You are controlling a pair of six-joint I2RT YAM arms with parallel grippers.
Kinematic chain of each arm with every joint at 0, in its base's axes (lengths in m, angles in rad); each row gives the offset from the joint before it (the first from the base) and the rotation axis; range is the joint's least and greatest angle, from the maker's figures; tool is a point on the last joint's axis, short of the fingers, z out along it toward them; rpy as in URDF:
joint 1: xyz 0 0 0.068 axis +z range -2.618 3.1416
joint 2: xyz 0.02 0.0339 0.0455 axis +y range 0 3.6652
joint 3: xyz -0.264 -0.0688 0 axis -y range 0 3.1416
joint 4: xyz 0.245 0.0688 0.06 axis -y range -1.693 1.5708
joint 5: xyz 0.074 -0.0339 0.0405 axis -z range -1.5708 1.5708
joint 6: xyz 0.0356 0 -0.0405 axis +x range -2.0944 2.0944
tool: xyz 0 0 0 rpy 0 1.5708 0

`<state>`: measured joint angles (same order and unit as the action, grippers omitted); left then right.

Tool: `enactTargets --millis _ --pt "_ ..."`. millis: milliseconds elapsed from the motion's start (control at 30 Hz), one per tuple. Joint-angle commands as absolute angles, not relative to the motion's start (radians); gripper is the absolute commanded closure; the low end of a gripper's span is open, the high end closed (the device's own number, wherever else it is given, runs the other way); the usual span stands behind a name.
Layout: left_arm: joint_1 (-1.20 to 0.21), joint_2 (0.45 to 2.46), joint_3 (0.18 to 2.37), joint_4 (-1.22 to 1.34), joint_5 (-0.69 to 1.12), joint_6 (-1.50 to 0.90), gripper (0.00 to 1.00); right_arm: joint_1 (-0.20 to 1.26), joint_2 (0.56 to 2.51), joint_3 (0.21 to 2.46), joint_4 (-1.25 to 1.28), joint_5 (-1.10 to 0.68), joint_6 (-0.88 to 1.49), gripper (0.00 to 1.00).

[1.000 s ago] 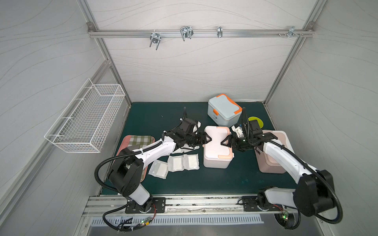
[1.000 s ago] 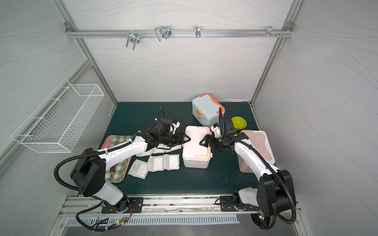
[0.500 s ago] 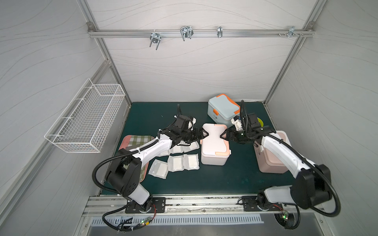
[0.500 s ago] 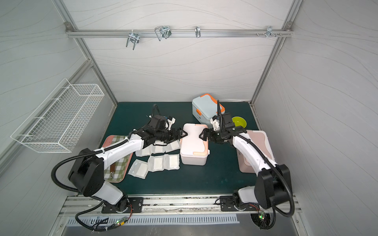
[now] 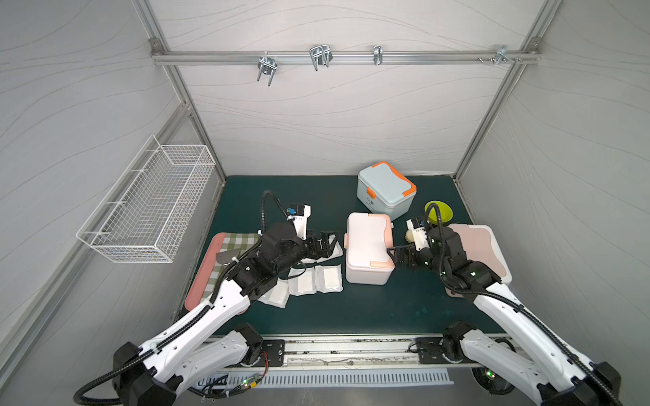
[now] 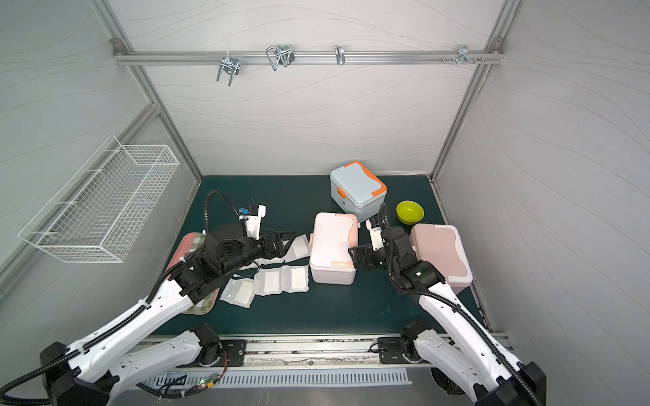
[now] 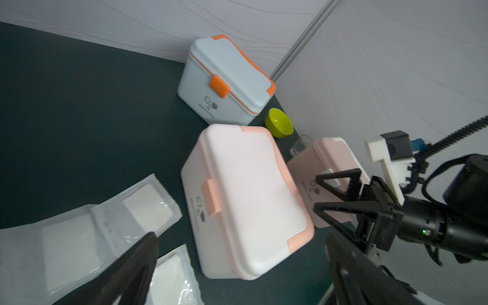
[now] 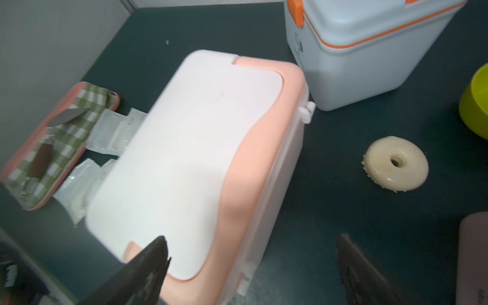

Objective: Open first aid kits and take out gauze
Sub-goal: Reset both arms

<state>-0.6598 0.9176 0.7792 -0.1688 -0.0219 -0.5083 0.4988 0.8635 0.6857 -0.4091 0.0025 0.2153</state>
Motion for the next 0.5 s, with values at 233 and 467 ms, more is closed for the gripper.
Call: enactTargets --millis 233,467 --pt "-0.346 0.830 0.634 -0.235 -0.198 -0.506 0.01 0.278 0.966 0.661 -0.325 0.060 0.167 0.01" --pt "-0.119 0.849 0.568 -0.164 -0.117 -0.475 0.01 0.189 1.029 0.623 -0.231 0.083 0.161 0.01"
